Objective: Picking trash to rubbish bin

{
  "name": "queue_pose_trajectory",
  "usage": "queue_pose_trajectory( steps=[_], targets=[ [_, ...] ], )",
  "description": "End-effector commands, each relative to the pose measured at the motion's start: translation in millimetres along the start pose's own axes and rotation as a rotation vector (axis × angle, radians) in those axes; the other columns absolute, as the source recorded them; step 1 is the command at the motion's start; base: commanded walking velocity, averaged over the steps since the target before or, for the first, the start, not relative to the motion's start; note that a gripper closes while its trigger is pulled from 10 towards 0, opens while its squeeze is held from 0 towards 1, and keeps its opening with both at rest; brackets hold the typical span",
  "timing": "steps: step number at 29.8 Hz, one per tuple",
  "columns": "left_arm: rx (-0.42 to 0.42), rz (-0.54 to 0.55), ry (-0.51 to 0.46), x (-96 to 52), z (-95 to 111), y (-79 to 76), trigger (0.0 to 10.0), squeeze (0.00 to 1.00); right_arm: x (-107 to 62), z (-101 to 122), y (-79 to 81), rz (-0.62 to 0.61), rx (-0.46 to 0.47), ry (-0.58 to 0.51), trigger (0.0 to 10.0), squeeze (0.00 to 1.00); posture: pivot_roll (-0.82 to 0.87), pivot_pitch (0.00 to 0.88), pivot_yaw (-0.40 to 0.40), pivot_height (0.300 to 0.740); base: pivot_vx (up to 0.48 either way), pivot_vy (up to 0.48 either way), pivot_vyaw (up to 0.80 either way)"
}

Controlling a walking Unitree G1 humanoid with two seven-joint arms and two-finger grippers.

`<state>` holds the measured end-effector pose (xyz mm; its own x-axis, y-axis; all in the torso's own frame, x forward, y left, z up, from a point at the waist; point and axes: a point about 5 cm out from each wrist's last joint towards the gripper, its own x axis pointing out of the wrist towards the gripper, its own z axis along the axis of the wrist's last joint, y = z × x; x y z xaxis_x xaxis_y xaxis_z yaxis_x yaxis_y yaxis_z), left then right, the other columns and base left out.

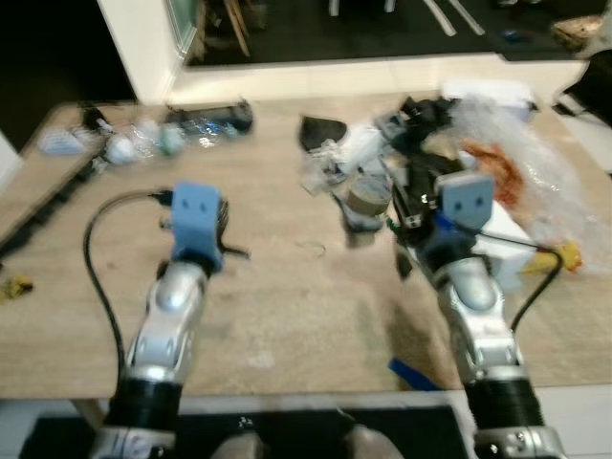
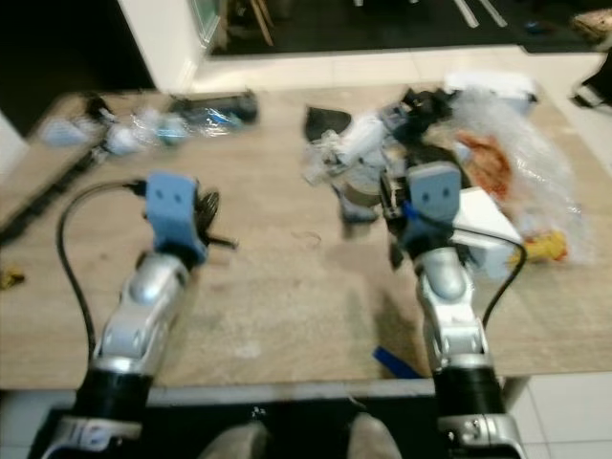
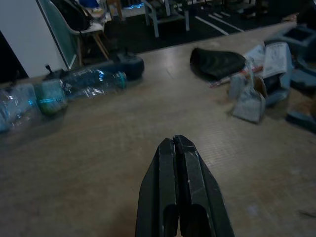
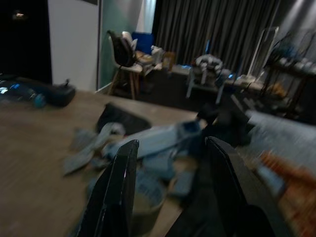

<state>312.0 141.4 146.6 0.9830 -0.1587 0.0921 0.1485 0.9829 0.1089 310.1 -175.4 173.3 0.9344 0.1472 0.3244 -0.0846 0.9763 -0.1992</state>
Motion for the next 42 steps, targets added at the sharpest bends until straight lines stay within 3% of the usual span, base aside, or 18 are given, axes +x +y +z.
queue_pose_trajectory(
  steps=[1,18,19,21,23,30,31,32,34,35,36,38,42],
  targets=[
    [0.015,0.013,0.017,-2.3,-3,5.2,10.0,0.00,0.0,-3,6.7,0.032,0.019,0.022,10.0,0.00,-0.02,0.062,0.038,0.740,0.277,0.000,0.00],
    [0.019,0.013,0.024,-3.3,-5,6.8,10.0,0.00,2.9,-7,4.7,0.101,0.001,0.083,10.0,0.00,-0.02,0.069,0.037,0.740,0.242,0.000,0.00],
    [0.010,-0.011,0.028,-3.7,-6,4.5,10.0,0.00,2.7,-13,5.8,0.125,0.004,0.136,10.0,0.00,-0.02,0.072,0.038,0.740,0.000,0.000,0.00],
    [0.010,-0.011,0.028,-3.7,-6,4.5,10.0,0.00,2.7,-13,5.8,0.125,0.004,0.136,10.0,0.00,-0.02,0.072,0.038,0.740,0.000,0.000,0.00],
    [0.033,-0.085,0.047,-5.9,-9,-3.2,10.0,0.00,1.2,-20,8.7,0.176,-0.006,0.216,10.0,0.00,-0.02,0.073,0.038,0.740,0.000,0.000,0.00],
    [0.054,-0.153,0.057,-8.4,-12,-9.3,10.0,0.00,-0.1,-24,10.7,0.205,0.001,0.255,10.0,0.00,-0.02,0.073,0.038,0.740,0.000,0.000,0.00],
    [0.047,-0.251,0.033,-12.2,-9,-16.2,10.0,0.00,-0.3,-24,11.2,0.212,0.015,0.263,10.0,1.00,-0.02,0.074,0.038,0.740,0.000,0.000,0.00],
    [0.031,-0.347,-0.001,-16.4,-4,-22.1,10.0,0.00,-0.4,-25,11.7,0.218,0.030,0.270,10.0,1.00,-0.02,0.074,0.039,0.740,0.000,0.000,0.00],
    [0.031,-0.347,-0.001,-16.4,-4,-22.1,10.0,0.00,-0.4,-25,11.7,0.218,0.030,0.270,10.0,1.00,-0.02,0.074,0.039,0.740,0.000,0.000,0.00],
    [0.015,-0.442,-0.034,-21.5,1,-28.0,10.0,0.00,-0.3,-26,11.8,0.226,0.038,0.278,10.0,1.00,-0.02,0.074,0.038,0.740,0.000,0.000,0.00],
    [0.015,-0.442,-0.034,-21.5,1,-28.0,10.0,0.00,-0.3,-26,11.8,0.226,0.038,0.278,10.0,1.00,-0.02,0.074,0.038,0.740,0.000,0.000,0.00],
    [-0.026,-0.569,-0.047,-29.7,3,-35.2,10.0,0.00,-1.5,-33,13.5,0.282,0.054,0.312,10.0,1.00,-0.02,0.077,0.042,0.740,0.000,0.000,0.00],
    [-0.036,-0.590,-0.045,-31.4,3,-36.5,10.0,0.00,-1.8,-35,14.1,0.308,0.063,0.323,10.0,1.00,-0.02,0.077,0.043,0.740,0.000,0.000,0.00]
  ],
)
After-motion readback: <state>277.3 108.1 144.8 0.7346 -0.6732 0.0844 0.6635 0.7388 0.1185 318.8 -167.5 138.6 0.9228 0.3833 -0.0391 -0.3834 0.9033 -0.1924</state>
